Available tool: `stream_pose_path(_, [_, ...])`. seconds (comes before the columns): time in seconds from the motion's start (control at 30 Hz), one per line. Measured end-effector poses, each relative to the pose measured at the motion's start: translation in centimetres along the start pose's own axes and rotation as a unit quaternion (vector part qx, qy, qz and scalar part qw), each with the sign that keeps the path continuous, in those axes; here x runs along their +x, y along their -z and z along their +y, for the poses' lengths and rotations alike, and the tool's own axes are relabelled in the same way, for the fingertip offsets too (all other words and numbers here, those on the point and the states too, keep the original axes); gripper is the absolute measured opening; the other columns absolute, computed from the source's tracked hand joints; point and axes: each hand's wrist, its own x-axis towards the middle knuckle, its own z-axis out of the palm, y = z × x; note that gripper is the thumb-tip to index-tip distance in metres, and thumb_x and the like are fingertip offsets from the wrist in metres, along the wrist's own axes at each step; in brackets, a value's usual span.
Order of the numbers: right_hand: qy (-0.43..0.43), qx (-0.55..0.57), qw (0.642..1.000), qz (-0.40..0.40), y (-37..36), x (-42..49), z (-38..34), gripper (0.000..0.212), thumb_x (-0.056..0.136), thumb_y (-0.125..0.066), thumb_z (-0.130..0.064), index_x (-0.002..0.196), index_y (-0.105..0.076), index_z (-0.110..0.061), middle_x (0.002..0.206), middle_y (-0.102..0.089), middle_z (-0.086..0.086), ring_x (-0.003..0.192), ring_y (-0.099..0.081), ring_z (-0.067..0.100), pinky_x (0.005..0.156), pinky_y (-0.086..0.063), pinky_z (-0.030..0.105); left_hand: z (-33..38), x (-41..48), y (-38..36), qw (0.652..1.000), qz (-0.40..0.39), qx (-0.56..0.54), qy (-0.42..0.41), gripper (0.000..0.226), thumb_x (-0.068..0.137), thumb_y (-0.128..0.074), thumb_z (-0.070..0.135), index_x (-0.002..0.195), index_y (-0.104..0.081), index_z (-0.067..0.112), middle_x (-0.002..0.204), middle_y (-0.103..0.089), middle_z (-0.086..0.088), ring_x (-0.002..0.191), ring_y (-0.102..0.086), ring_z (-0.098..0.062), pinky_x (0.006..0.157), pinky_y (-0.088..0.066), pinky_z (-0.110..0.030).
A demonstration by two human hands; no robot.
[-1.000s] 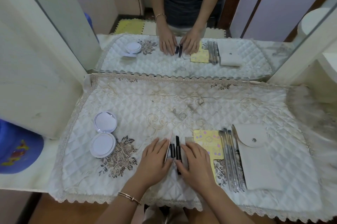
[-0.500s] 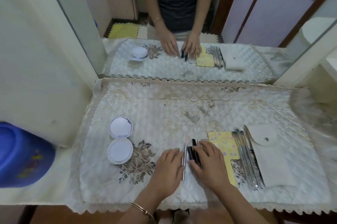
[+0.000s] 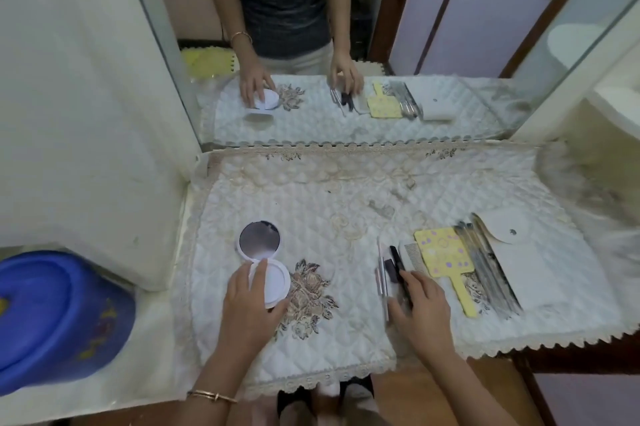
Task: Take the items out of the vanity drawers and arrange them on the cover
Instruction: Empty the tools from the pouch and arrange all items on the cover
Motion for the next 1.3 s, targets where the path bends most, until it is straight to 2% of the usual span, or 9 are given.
stream_pose_path(0.1, [-0.009,0.005,1.0,0.0,0.3,-0.5,0.1,0.055,0.07,-0.058,-0.034,0.118,-0.059,-0.006,0.123,-0.059,0.015,0.117,-0.052,0.035,0.097,-0.043,0.051,1.1,-0.2,0.0,0.999,0.01,-0.043,0.0,0.08,0.064,-0.047,0.057,0.124,-0.05,0.004,0.117,-0.054,-0.028,0.106,-0.05,-0.046,0.086,-0.047,-0.053])
stream_pose_path(0.27, [-0.013,0.026,1.0,-0.011,1.5,-0.5,1.0,0.056,0.073,-0.054,-0.034,0.122,-0.056,-0.007,0.13,-0.054,0.013,0.123,-0.047,0.032,0.102,-0.037,0.046,4.8,-0.4,-1.1,0.994,-0.024,-0.103,-0.017,0.093,0.055,-0.042,0.069,0.133,-0.04,0.018,0.133,-0.041,-0.007,0.122,-0.032,-0.024,0.102,-0.034,-0.036])
stream_pose_path(0.47, [0.032,-0.007,0.999,-0.011,2.4,0.6,3.4,0.062,0.085,-0.034,-0.052,0.114,-0.063,-0.005,0.12,-0.062,0.016,0.111,-0.058,0.032,0.095,-0.047,0.044,9.7,0.1,-3.5,0.992,-0.084,-0.065,-0.069,0.093,0.062,-0.037,0.072,0.139,-0.031,0.02,0.143,-0.031,-0.005,0.132,-0.024,-0.025,0.109,-0.029,-0.038])
stream_pose_path(0.63, [0.109,0.004,0.993,-0.044,2.5,2.1,4.8,0.057,0.087,-0.035,-0.053,0.112,-0.065,-0.012,0.118,-0.064,0.01,0.11,-0.06,0.027,0.093,-0.051,0.044,12.4,0.3,-5.2,0.995,-0.033,-0.01,-0.093,0.076,0.067,-0.058,0.057,0.128,-0.047,0.012,0.127,-0.054,-0.015,0.116,-0.051,-0.036,0.09,-0.048,-0.045])
stream_pose_path(0.77, [0.149,0.031,0.986,-0.063,2.4,2.7,5.8,0.055,0.09,-0.032,-0.053,0.111,-0.066,-0.015,0.118,-0.064,0.005,0.111,-0.058,0.023,0.094,-0.05,0.041,13.8,-0.2,-5.5,0.997,-0.001,0.007,-0.07,0.068,0.065,-0.053,0.056,0.119,-0.048,0.015,0.113,-0.062,-0.011,0.104,-0.042,-0.017,0.075,-0.055,-0.039])
stream_pose_path(0.9, [0.201,0.04,0.978,-0.042,2.2,3.1,6.8,0.035,0.082,-0.049,-0.04,0.102,-0.067,-0.018,0.109,-0.067,0.002,0.104,-0.061,0.021,0.089,-0.052,0.037,14.4,-0.5,-5.8,0.998,0.004,0.023,-0.054,0.066,0.066,-0.049,0.057,0.117,-0.045,0.015,0.111,-0.062,-0.013,0.102,-0.043,-0.018,0.076,-0.055,-0.038])
stream_pose_path(1.13, [0.232,0.026,0.972,-0.01,1.4,3.3,7.3,0.032,0.071,-0.05,-0.046,0.095,-0.062,-0.028,0.101,-0.066,-0.004,0.104,-0.048,0.011,0.089,-0.04,0.026,14.7,-0.4,-5.9,0.999,-0.012,0.028,-0.019,0.065,0.066,-0.049,0.055,0.119,-0.041,0.017,0.115,-0.062,-0.017,0.102,-0.061,-0.035,0.081,-0.055,-0.046])
stream_pose_path(1.23, [0.223,0.011,0.975,-0.009,1.1,3.0,7.1,0.036,0.073,-0.047,-0.05,0.099,-0.062,-0.03,0.104,-0.065,-0.006,0.107,-0.043,0.009,0.094,-0.039,0.027,15.2,-0.5,-6.1,0.998,-0.011,0.054,-0.025,0.067,0.068,-0.046,0.06,0.122,-0.042,0.02,0.13,-0.053,-0.017,0.116,-0.05,-0.035,0.089,-0.051,-0.05])
stream_pose_path(1.3, [0.211,0.009,0.977,-0.017,1.0,2.6,7.0,0.038,0.076,-0.045,-0.053,0.102,-0.062,-0.03,0.108,-0.064,-0.008,0.109,-0.045,0.009,0.092,-0.047,0.033,15.9,-0.5,-6.8,0.999,-0.009,0.048,-0.012,0.07,0.069,-0.042,0.067,0.131,-0.031,0.036,0.15,-0.029,-0.006,0.135,-0.025,-0.031,0.106,-0.031,-0.052])
